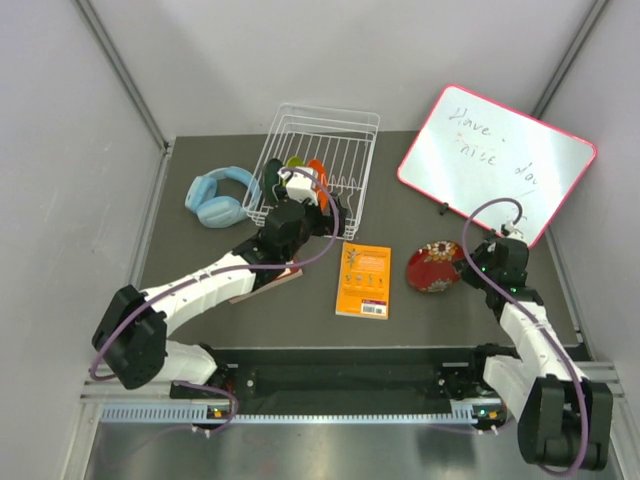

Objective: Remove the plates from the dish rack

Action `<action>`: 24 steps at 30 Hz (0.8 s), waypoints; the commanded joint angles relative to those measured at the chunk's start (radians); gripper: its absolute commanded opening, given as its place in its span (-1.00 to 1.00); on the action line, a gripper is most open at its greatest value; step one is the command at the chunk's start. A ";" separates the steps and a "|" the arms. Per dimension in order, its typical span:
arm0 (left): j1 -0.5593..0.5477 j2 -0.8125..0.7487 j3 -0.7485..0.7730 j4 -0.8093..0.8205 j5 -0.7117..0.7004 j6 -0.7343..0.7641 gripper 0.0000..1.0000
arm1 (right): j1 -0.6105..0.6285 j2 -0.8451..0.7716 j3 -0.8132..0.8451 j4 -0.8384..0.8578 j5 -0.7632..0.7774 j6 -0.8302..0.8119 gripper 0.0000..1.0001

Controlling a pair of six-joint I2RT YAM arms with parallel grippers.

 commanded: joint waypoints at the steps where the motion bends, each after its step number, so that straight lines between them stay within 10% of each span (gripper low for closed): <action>1: 0.031 0.010 0.052 -0.003 -0.093 0.066 0.94 | -0.027 0.074 0.001 0.151 -0.076 -0.012 -1.00; 10: 0.123 0.058 0.060 0.014 -0.035 0.029 0.94 | -0.031 0.131 -0.009 0.131 -0.029 -0.004 -0.48; 24: 0.201 0.204 0.092 0.087 0.034 0.020 0.93 | -0.037 0.158 0.041 0.016 0.090 -0.024 -0.24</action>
